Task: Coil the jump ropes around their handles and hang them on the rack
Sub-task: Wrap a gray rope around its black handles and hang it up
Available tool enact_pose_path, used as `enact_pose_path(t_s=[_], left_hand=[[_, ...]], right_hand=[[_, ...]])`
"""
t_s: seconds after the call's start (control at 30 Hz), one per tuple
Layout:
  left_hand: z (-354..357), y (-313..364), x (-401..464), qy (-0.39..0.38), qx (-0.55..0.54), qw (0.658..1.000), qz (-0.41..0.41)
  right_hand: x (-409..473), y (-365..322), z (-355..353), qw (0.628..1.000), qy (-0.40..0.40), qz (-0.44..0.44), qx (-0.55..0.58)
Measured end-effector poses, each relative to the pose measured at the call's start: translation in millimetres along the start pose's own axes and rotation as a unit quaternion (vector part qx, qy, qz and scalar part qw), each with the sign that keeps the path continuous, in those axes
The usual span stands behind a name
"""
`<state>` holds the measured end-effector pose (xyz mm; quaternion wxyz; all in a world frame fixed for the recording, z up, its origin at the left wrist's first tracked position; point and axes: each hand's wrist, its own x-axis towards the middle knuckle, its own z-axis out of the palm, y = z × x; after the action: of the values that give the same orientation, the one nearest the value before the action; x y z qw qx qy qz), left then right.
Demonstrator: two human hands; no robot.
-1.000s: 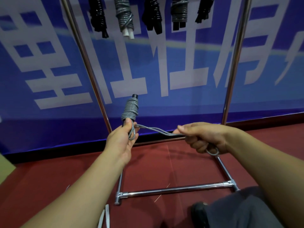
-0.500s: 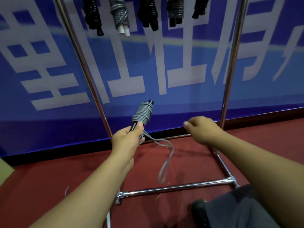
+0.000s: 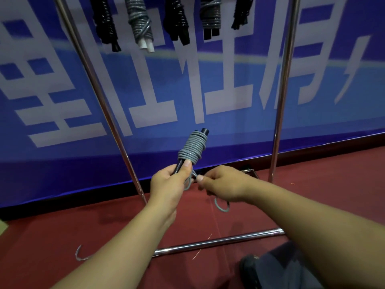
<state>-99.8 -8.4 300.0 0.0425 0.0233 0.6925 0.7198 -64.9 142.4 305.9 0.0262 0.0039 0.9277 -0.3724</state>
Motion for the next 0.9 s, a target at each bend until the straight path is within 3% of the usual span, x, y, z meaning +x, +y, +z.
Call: enact_pose_path(t_s=[0.2,0.6,0.9], left_hand=[[-3,-3,4,-0.001,-0.015,1.0,-0.019],[-10,-7,15,0.035,0.0,0.999,-0.027],[-25,-6,24,0.0,0.067,0.994,-0.092]], right_hand=[[-2,-1,-5,0.999,0.001,-0.018,-0.05],[-4,3,-12,0.994,0.004,0.033,-0.102],[-6,-2,-12,0.983,0.085,-0.052,-0.152]])
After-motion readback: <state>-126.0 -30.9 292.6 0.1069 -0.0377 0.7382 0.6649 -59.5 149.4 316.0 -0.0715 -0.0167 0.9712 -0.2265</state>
